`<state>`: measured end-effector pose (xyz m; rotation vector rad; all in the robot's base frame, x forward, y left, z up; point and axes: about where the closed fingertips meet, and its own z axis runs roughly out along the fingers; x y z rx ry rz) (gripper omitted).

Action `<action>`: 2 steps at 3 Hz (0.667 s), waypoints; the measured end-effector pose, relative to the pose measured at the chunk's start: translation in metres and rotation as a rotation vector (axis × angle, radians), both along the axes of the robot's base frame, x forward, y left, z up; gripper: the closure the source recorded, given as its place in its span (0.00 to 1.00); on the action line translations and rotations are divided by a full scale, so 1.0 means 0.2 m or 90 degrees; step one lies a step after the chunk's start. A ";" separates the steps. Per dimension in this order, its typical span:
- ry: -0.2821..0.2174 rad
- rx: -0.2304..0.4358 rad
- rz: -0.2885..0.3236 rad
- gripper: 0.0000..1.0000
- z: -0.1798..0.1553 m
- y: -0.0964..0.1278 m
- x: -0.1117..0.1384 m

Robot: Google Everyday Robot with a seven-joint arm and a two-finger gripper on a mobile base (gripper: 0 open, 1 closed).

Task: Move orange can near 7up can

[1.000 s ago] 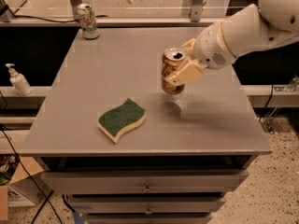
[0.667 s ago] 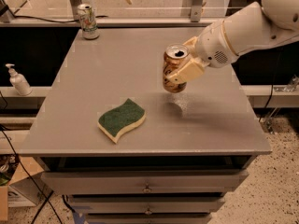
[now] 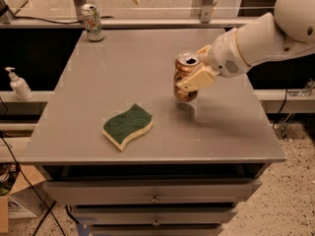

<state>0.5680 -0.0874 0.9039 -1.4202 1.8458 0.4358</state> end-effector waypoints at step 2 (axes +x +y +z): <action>-0.028 0.024 -0.029 1.00 0.01 0.09 0.27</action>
Offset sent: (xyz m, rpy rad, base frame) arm 0.0936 0.0297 0.0062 0.0451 -0.0681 -0.0788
